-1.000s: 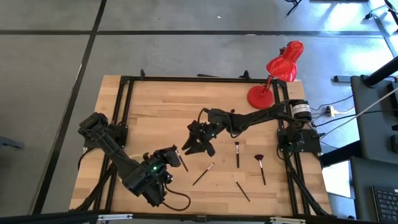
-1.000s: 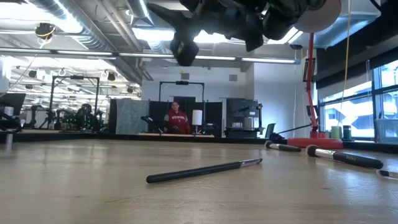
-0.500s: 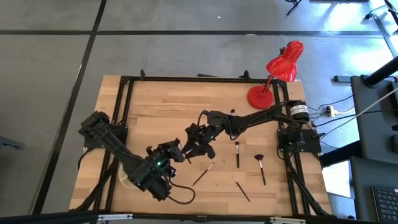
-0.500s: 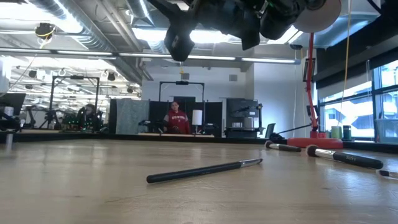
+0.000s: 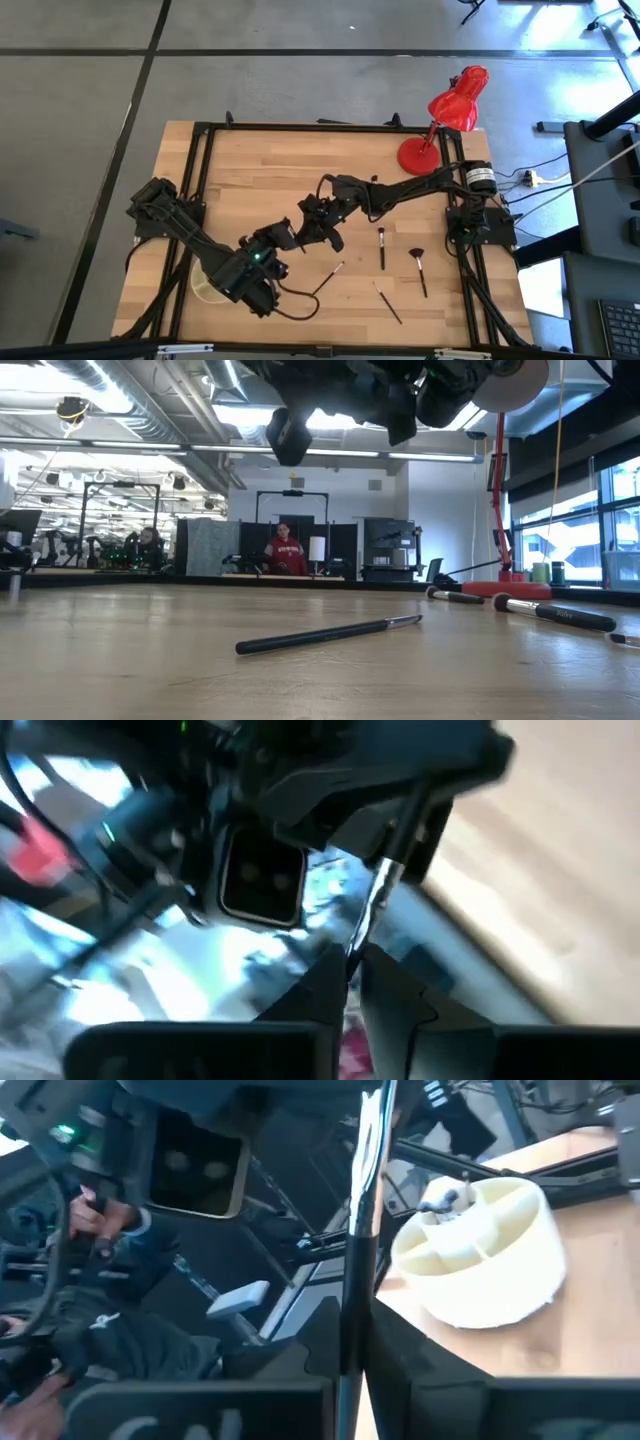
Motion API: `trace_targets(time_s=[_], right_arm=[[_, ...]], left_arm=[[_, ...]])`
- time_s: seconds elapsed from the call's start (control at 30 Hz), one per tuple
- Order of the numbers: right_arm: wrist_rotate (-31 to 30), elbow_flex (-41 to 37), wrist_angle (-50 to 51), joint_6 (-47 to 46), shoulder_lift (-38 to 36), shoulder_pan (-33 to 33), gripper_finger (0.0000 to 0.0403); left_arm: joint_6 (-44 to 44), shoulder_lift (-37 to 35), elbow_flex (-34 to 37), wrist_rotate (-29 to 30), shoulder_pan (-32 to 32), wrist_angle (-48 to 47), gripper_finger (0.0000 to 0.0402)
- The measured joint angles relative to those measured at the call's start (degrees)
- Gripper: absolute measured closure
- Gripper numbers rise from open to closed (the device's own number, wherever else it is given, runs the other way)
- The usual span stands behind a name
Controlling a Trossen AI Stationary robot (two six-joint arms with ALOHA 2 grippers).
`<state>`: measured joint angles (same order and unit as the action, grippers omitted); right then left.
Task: Put items in baskets/containers
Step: Put the black eyeshadow brush into the white organizer
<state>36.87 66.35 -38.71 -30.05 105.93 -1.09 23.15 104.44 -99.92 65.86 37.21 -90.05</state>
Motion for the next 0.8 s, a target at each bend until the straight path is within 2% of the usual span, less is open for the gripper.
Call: trace_targets(time_s=[0.13, 0.23, 0.3, 0.37, 0.47, 0.57, 0.63, 0.8], right_arm=[[-8.0, -0.07, 1.55, 4.43, -0.02, 0.32, 0.0376], [-20.14, 0.02, 3.07, 9.53, -1.41, 0.46, 0.0374], [-25.75, 0.03, 3.39, 13.83, -2.28, 0.58, 0.0372], [-29.89, 0.0, 4.26, 18.09, -2.64, 0.38, 0.0372], [-34.43, -0.15, 3.76, 24.13, -2.68, -0.89, 0.0373], [-36.92, -0.13, 0.88, 29.13, -2.82, -2.31, 0.0372], [-38.02, -0.13, -0.62, 31.84, -2.82, -3.18, 0.0372], [-41.73, -0.13, -5.01, 33.73, -2.78, -4.75, 0.0373]], left_arm=[[-12.05, -1.09, -0.13, -6.64, -0.66, 0.89, 0.0339], [-20.93, -2.15, -0.08, -12.47, -0.39, 3.17, 0.0301], [-29.7, -3.87, 0.02, -15.3, -0.18, 4.83, 0.0275], [-41.17, -6.52, -0.1, -15.34, -0.13, 6.1, 0.0252], [-54.4, -10.9, 0.59, -13.15, 0.87, 6.24, 0.0231], [-65.5, -17.33, 3.04, -5.68, 4.57, 7.31, 0.0225], [-71.13, -21.89, 6.08, -1.38, 7.54, 9.71, 0.0225], [-80.77, -30.34, 17.44, 2.6, 13.71, 17.1, 0.0229]])
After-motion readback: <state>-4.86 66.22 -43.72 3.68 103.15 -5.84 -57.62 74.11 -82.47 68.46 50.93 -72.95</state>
